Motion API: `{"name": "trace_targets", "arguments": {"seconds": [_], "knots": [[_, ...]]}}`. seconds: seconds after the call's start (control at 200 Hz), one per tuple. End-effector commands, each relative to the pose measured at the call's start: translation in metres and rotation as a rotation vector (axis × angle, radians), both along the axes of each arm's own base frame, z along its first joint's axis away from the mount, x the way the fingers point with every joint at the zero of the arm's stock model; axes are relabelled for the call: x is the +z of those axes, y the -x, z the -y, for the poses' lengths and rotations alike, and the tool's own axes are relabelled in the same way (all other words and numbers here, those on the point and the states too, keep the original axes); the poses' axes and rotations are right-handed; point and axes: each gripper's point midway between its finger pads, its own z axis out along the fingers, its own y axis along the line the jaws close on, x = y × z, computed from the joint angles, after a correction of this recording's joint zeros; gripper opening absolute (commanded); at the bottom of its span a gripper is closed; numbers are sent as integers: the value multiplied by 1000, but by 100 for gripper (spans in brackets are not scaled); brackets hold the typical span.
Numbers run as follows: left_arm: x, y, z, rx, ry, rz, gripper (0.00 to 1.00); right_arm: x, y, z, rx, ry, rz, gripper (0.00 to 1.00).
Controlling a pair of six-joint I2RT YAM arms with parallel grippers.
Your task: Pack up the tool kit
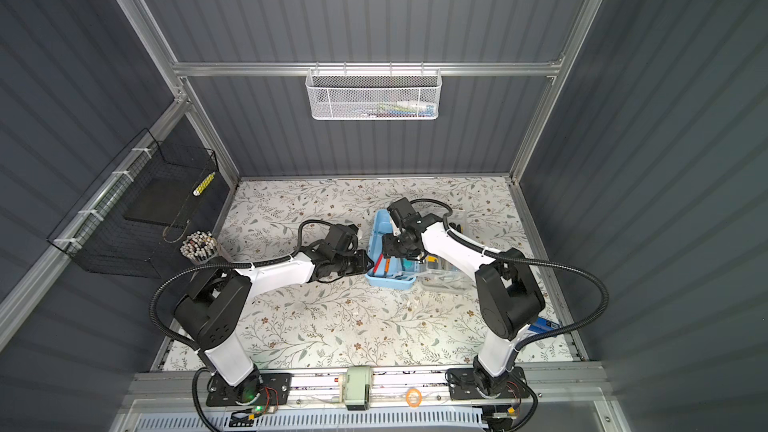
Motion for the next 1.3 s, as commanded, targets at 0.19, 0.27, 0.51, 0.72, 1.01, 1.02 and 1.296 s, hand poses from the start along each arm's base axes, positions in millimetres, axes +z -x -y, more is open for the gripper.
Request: {"name": "trace_targets", "arguments": {"seconds": [0.19,0.27,0.51,0.72,1.01,1.02,1.296], "knots": [[9,40,48,-136,88,-35,20,4,9,-24,76,-89,-4,61],[7,44,54,-147,92,-40,19,4,10,-27,92,-97,-7,61],[7,54,70,-179,100,-43,19,6,19,-35,133,-110,-15,60],[3,60,71,-189,89,-50,19,3,30,-42,162,-117,-33,59],[4,63,76,-206,87,-40,19,3,44,-39,159,-112,-37,60],[3,64,75,-205,86,-41,19,3,44,-38,158,-113,-37,60],[7,66,75,-205,82,-25,20,7,45,-33,132,-81,-17,63]]}}
